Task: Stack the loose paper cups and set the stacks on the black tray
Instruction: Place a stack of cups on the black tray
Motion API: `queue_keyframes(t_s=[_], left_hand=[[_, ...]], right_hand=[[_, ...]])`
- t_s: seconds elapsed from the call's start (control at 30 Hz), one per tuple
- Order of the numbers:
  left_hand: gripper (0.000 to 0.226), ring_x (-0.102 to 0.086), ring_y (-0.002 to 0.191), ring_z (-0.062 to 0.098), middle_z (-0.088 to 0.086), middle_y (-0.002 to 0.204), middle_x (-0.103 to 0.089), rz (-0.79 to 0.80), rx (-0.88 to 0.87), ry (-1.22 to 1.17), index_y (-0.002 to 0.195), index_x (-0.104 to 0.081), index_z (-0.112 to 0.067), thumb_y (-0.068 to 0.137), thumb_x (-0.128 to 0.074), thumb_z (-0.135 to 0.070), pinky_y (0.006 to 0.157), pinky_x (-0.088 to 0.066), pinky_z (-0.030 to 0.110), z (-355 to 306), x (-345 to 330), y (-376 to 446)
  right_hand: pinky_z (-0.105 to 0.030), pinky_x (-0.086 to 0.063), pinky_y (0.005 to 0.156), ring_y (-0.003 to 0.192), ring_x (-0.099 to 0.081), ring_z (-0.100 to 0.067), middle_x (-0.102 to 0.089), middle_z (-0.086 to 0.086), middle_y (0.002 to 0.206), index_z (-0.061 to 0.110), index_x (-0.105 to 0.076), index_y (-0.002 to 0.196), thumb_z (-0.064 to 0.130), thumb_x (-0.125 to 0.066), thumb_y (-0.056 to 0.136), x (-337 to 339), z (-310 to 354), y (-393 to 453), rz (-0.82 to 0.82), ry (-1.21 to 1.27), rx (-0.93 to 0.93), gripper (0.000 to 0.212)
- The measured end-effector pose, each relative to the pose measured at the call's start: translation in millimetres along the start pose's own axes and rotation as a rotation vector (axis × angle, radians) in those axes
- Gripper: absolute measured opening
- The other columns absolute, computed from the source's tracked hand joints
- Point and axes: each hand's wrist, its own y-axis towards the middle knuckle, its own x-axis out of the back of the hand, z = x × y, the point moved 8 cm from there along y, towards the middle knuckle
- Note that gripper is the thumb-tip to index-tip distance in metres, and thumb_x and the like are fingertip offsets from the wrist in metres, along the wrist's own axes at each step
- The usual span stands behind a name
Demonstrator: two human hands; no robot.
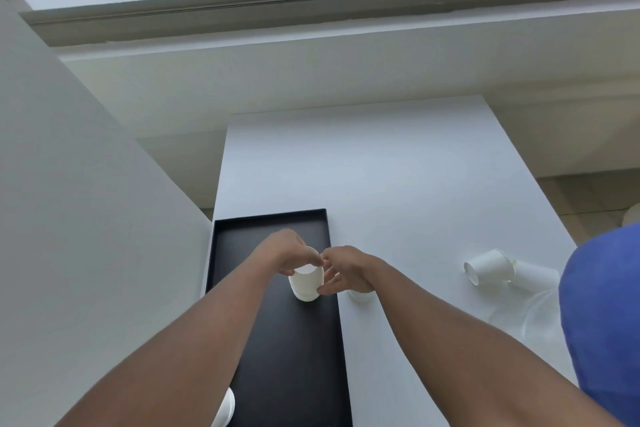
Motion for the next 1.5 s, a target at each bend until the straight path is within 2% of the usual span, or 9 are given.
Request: queue_keyframes(t_s=[0.13,0.27,0.5,0.63,0.73,0.93,1.03,1.23,1.5], left_hand=[[0.01,-0.07,0.085,0.018,-0.001,0.085,-0.066,-0.08,-0.019,0.093,0.088,-0.067,-0.019,0.079,-0.069,-0.024,0.075,-0.055,0.03,3.5,-1.7,2.2],[0.029,-0.066,0.097,0.017,-0.005,0.1,-0.063,-0.118,-0.015,0.137,0.111,-0.064,-0.021,0.083,-0.068,-0.019,0.079,-0.052,0.029,7.7,-4.2,3.4],[0.038,-0.063,0.101,0.016,-0.008,0.107,-0.061,-0.149,0.002,0.274,0.121,-0.06,-0.027,0.084,-0.067,-0.021,0.079,-0.05,0.027,8.3,-0.6,5.7],[0.056,-0.059,0.115,0.015,-0.008,0.13,-0.058,-0.132,-0.054,0.375,0.134,-0.055,-0.031,0.081,-0.07,-0.028,0.089,-0.051,0.029,-10.7,4.6,10.7],[0.06,-0.055,0.122,0.015,-0.01,0.136,-0.056,-0.16,-0.13,0.372,0.135,-0.055,-0.032,0.079,-0.075,-0.036,0.093,-0.048,0.031,-36.5,12.4,13.8],[0.044,-0.054,0.118,0.014,-0.011,0.121,-0.061,-0.195,-0.268,0.307,0.127,-0.058,-0.029,0.084,-0.066,-0.033,0.091,-0.049,0.032,-92.5,2.6,25.0],[0.041,-0.055,0.118,0.013,-0.011,0.125,-0.06,-0.167,-0.31,0.335,0.127,-0.058,-0.031,0.086,-0.064,-0.033,0.09,-0.048,0.031,-116.1,-16.2,32.7],[0.041,-0.055,0.12,0.012,-0.013,0.129,-0.06,-0.082,-0.369,0.403,0.128,-0.058,-0.032,0.087,-0.063,-0.036,0.082,-0.043,0.029,-148.0,-56.2,52.2],[0.041,-0.055,0.119,0.012,-0.012,0.129,-0.06,0.003,-0.42,0.472,0.127,-0.057,-0.032,0.087,-0.062,-0.035,0.081,-0.041,0.028,-174.2,-94.3,75.1]], right_hand=[[-0.035,-0.058,0.089,0.097,-0.069,-0.032,-0.061,-0.027,0.119,-0.006,-0.051,0.123,0.011,-0.042,0.093,7.4,-3.1,1.4,-0.024,-0.007,0.005,0.036],[-0.034,-0.057,0.091,0.094,-0.069,-0.029,-0.062,-0.026,0.119,-0.007,-0.049,0.124,0.012,-0.041,0.095,12.0,-4.2,3.8,-0.042,-0.026,0.014,0.035],[-0.034,-0.057,0.092,0.097,-0.072,-0.027,-0.066,-0.021,0.111,-0.002,-0.056,0.113,0.009,-0.048,0.091,16.5,-2.6,-1.1,-0.025,-0.018,0.017,0.026],[-0.031,-0.059,0.085,0.089,-0.074,-0.026,-0.065,-0.02,0.11,-0.002,-0.057,0.111,0.008,-0.053,0.089,37.8,7.0,-7.2,-0.083,0.042,0.073,0.024],[-0.025,-0.053,0.065,0.077,-0.067,-0.019,-0.068,-0.013,0.104,0.0,-0.062,0.109,0.01,-0.055,0.089,67.7,17.4,-13.8,-0.224,0.06,0.166,0.023],[-0.023,-0.042,0.055,0.066,-0.056,-0.013,-0.066,0.0,0.089,0.014,-0.061,0.085,0.015,-0.056,0.081,151.1,5.8,-31.8,-0.679,0.221,0.297,0.007],[-0.027,-0.047,0.062,0.072,-0.054,-0.013,-0.061,0.003,0.094,0.017,-0.059,0.092,0.019,-0.053,0.08,185.5,-11.5,-41.7,-0.889,0.171,0.231,0.014],[-0.035,-0.041,0.082,0.118,-0.038,-0.027,-0.043,-0.005,0.126,0.011,-0.049,0.121,0.018,-0.052,0.084,235.7,-46.6,-56.1,-1.21,-0.035,-0.017,0.038],[-0.039,-0.037,0.087,0.123,-0.031,-0.029,-0.032,-0.01,0.129,0.011,-0.046,0.106,0.026,-0.062,0.075,275.1,-69.3,-67.2,-1.41,-0.061,-0.324,0.038]])
